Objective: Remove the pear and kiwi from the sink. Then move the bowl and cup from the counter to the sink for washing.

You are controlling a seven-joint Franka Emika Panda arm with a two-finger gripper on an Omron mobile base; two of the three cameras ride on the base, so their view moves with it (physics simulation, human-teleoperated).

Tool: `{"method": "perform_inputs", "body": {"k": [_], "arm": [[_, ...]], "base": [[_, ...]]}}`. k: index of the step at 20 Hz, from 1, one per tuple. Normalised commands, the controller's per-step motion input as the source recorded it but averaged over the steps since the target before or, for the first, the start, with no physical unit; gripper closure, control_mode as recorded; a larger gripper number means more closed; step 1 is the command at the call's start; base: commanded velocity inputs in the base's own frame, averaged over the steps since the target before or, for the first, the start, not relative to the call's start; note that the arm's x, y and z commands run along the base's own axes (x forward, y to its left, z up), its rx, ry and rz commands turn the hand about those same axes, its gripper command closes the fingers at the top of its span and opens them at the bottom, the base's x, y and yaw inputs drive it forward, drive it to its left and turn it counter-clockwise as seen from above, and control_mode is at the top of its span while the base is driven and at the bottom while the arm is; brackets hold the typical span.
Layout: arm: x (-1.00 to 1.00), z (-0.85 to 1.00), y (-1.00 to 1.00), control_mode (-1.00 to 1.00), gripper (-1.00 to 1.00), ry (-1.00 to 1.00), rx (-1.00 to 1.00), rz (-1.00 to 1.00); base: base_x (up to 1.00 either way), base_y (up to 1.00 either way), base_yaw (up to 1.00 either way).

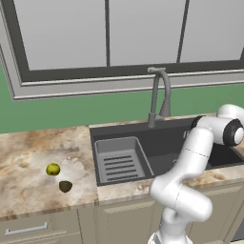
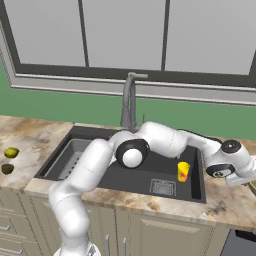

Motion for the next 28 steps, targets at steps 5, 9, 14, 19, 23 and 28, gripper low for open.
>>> {"method": "perform_inputs", "body": {"k": [5,9,14,19,23,28], "arm": [[0.00,0.00,-0.08,-1.00,1.00,0.00,0.00,0.00],[-0.02,0.00,-0.05,-1.00,1.00,0.00,0.00,0.00],[-0.19,0.21,0.06,-1.00,1.00,-0.03,0.00,0.00],[-0.24,0.33,0.16,-1.00,1.00,-0.01,0.00,0.00],[-0.29,0.29,0.24,-1.00,1.00,0.00,0.00,0.01],[-0.28,0.23,0.37,-1.00,1.00,0.00,-0.01,0.03]], "base": [[0.00,0.00,0.00],[0.00,0.00,0.00],[0.00,0.00,0.00],[0.00,0.00,0.00],[0.00,0.00,0.00],[0.00,0.00,0.00]]}}
